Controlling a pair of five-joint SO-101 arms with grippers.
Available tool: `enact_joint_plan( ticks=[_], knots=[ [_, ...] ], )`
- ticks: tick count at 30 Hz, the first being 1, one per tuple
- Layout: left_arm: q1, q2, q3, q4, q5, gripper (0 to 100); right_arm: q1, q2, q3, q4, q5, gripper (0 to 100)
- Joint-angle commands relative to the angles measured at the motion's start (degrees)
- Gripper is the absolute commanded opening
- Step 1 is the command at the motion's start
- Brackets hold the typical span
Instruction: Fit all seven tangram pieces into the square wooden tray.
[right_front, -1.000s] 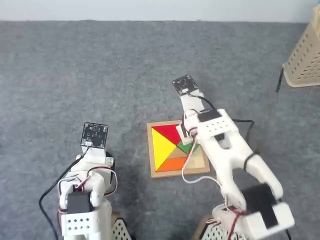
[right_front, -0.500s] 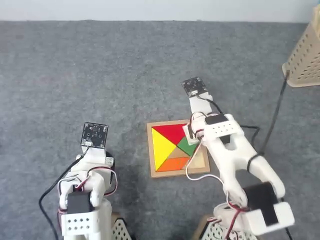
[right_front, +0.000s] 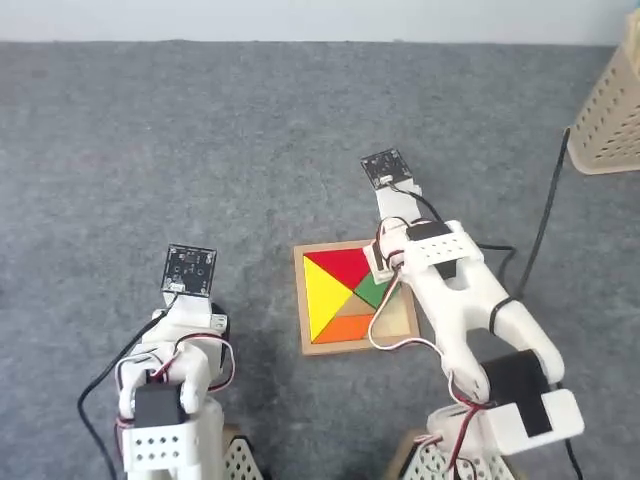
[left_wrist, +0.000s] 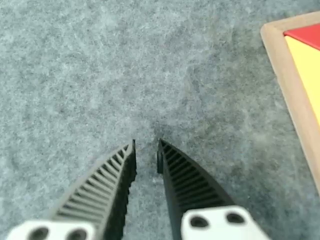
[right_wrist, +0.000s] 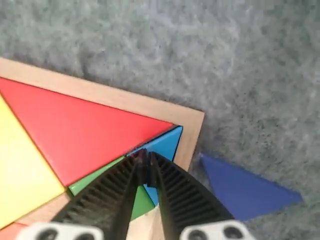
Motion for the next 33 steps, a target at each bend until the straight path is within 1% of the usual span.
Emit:
enact_joint_plan(
  ticks=[1, 6, 10, 13, 15, 20, 23, 33],
  knots=[
    [0.09, -1.23, -0.57, 0.00, 0.44, 7, 0.31, 0.13, -2.02, -1.27, 1.14, 0.6],
    [0.09, -1.23, -0.57, 0.00, 0.44, 7, 0.31, -3.82, -1.85, -0.04, 0.79, 0.6],
    [0.09, -1.23, -0.57, 0.00, 0.44, 7, 0.84, -11.56, -1.67, 5.32, 0.79, 0.6],
    [0.09, -1.23, -0.57, 0.00, 0.44, 7, 1.45, -15.78, -0.88, 6.90, 1.05, 0.6],
    [0.09, -1.23, -0.57, 0.00, 0.44, 7, 3.47, -17.10, 0.53, 5.76, 1.05, 0.6],
    [0.09, -1.23, -0.57, 0.00, 0.44, 7, 10.15, -16.22, 3.69, -2.59, 0.70, 0.6],
    [0.09, -1.23, -0.57, 0.00, 0.44, 7, 12.79, -14.73, 4.84, -6.55, 0.70, 0.6],
    [0.09, -1.23, -0.57, 0.00, 0.44, 7, 13.14, -12.97, 4.66, -6.90, 0.79, 0.6]
  ],
)
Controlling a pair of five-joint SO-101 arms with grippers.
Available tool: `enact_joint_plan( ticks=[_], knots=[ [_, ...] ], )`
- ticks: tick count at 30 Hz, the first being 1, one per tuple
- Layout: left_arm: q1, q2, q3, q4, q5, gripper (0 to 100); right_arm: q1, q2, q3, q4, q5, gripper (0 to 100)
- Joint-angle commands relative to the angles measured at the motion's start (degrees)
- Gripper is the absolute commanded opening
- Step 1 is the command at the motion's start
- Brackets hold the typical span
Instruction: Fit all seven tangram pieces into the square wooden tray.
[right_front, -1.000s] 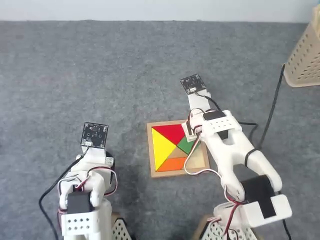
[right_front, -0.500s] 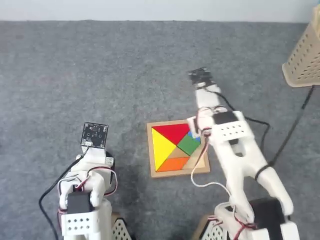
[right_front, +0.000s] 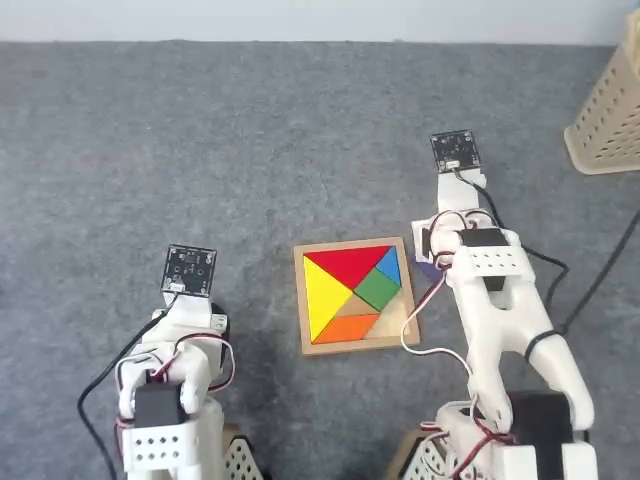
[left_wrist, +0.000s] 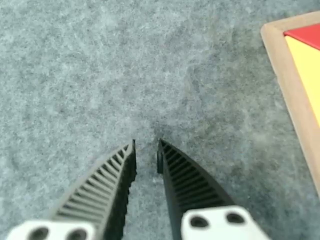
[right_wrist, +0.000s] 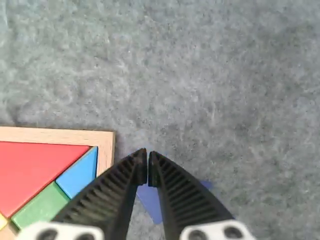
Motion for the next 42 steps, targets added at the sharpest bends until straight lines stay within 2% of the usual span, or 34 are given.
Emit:
enact_joint_plan(
  ticks=[1, 5, 8, 10, 14, 18, 21, 25, 30, 33, 42],
  knots=[
    [0.09, -1.23, -0.57, 0.00, 0.44, 7, 0.66, -1.10, -0.70, -0.92, 0.62, 0.6],
    [0.09, -1.23, -0.57, 0.00, 0.44, 7, 0.84, -1.19, -1.23, 0.57, 0.97, 0.7],
    [0.09, -1.23, -0.57, 0.00, 0.44, 7, 0.75, -0.48, -6.07, 8.22, 0.97, 1.1],
    [0.09, -1.23, -0.57, 0.00, 0.44, 7, 0.84, -0.48, -8.09, 11.91, 0.97, 5.5],
    [0.09, -1.23, -0.57, 0.00, 0.44, 7, 1.10, -0.48, -8.26, 13.05, 1.76, 16.7],
    [0.09, -1.23, -0.57, 0.00, 0.44, 7, 0.75, -0.48, -9.14, 14.37, 11.34, 17.7],
    [0.09, -1.23, -0.57, 0.00, 0.44, 7, 1.10, -0.40, -12.04, 20.00, 23.74, 18.4],
    [0.09, -1.23, -0.57, 0.00, 0.44, 7, 0.13, -0.04, -12.57, 23.96, 38.07, 25.8],
    [0.09, -1.23, -0.57, 0.00, 0.44, 7, -0.57, 5.76, -12.66, 22.90, 48.53, 26.0],
    [0.09, -1.23, -0.57, 0.00, 0.44, 7, -0.75, 10.77, -12.92, 20.18, 52.04, 26.0],
    [0.09, -1.23, -0.57, 0.00, 0.44, 7, -0.75, 17.71, -12.92, 16.22, 52.22, 25.9]
  ],
)
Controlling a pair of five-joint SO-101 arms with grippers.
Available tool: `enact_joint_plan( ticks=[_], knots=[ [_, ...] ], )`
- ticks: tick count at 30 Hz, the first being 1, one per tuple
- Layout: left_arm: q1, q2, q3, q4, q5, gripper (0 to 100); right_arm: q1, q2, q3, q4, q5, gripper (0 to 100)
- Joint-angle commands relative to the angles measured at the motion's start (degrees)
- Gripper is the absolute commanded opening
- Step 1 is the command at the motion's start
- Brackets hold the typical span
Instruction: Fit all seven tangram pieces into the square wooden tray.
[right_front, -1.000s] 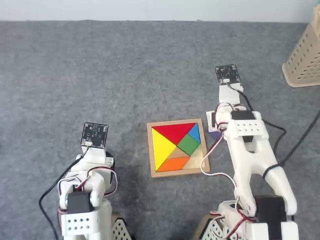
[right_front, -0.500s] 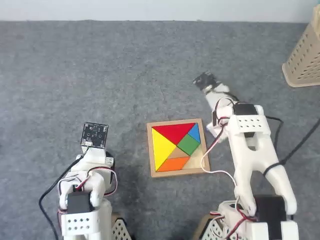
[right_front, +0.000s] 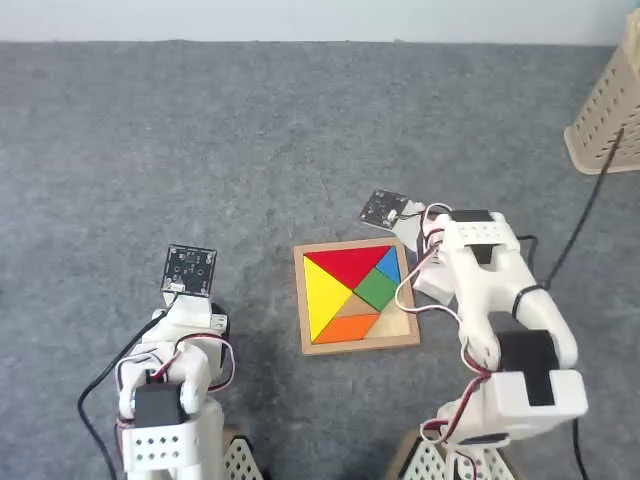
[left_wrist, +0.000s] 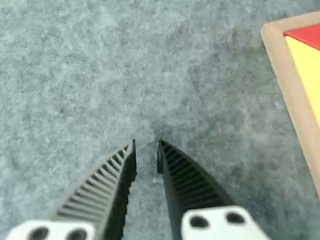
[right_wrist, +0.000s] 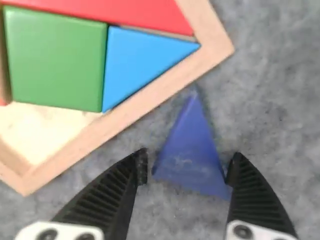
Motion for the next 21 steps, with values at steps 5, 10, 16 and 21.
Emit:
enact_joint_plan(
  ticks=[5, 10, 16, 21],
  knots=[
    [0.09, -1.23, -0.57, 0.00, 0.44, 7, 0.40, 0.57, -3.43, -1.01, -0.70, 15.5],
    [0.09, -1.23, -0.57, 0.00, 0.44, 7, 1.45, 0.57, -5.01, 0.40, -6.07, 9.1],
    [0.09, -1.23, -0.57, 0.00, 0.44, 7, 3.65, 0.57, -11.08, 5.67, -18.02, 8.7],
    [0.09, -1.23, -0.57, 0.00, 0.44, 7, 3.47, 0.04, -16.79, 14.73, -29.71, 8.7]
  ],
)
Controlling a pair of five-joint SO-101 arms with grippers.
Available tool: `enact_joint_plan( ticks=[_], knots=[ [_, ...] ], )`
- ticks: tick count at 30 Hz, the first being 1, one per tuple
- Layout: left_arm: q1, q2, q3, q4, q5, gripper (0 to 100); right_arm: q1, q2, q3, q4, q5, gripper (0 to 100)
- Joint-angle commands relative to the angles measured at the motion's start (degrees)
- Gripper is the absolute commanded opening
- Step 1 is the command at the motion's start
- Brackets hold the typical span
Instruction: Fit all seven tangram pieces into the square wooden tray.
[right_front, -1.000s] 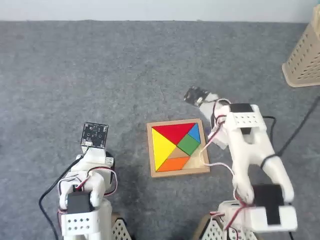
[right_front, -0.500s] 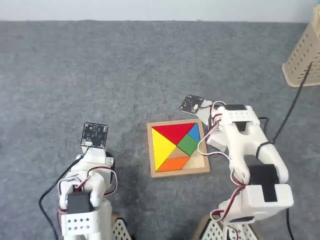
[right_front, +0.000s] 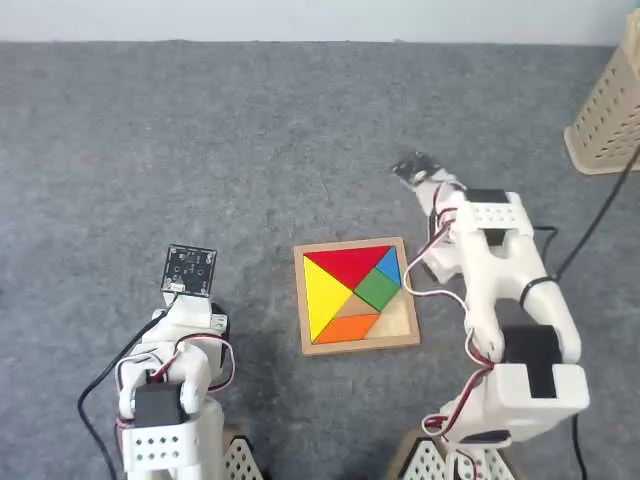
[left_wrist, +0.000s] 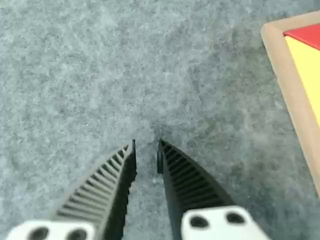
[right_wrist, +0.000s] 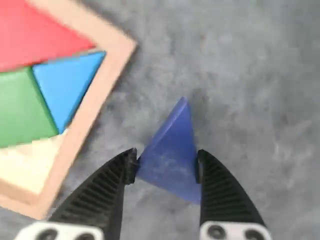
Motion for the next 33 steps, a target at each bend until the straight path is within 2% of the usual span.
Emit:
enact_joint_plan(
  ticks=[1, 3, 6, 12, 16, 20, 23, 33],
  knots=[
    [0.09, -1.23, -0.57, 0.00, 0.44, 7, 0.57, -1.36, -6.95, 7.52, -7.21, 8.6],
    [0.09, -1.23, -0.57, 0.00, 0.44, 7, -0.22, -1.54, -8.79, 10.86, -6.42, 8.6],
    [0.09, -1.23, -0.57, 0.00, 0.44, 7, -3.56, -3.38, -8.09, 12.26, 0.70, 8.6],
    [0.09, -1.23, -0.57, 0.00, 0.44, 7, -14.90, -11.38, 0.35, 12.70, 12.31, 8.6],
    [0.09, -1.23, -0.57, 0.00, 0.44, 7, -23.16, -16.92, 6.15, 12.26, 22.42, 8.6],
    [0.09, -1.23, -0.57, 0.00, 0.44, 7, -28.35, -18.24, 7.47, 12.18, 34.55, 8.6],
    [0.09, -1.23, -0.57, 0.00, 0.44, 7, -29.23, -17.63, 7.47, 12.44, 43.34, 8.6],
    [0.09, -1.23, -0.57, 0.00, 0.44, 7, -28.62, -12.00, 7.47, 12.70, 65.05, 8.6]
  ],
)
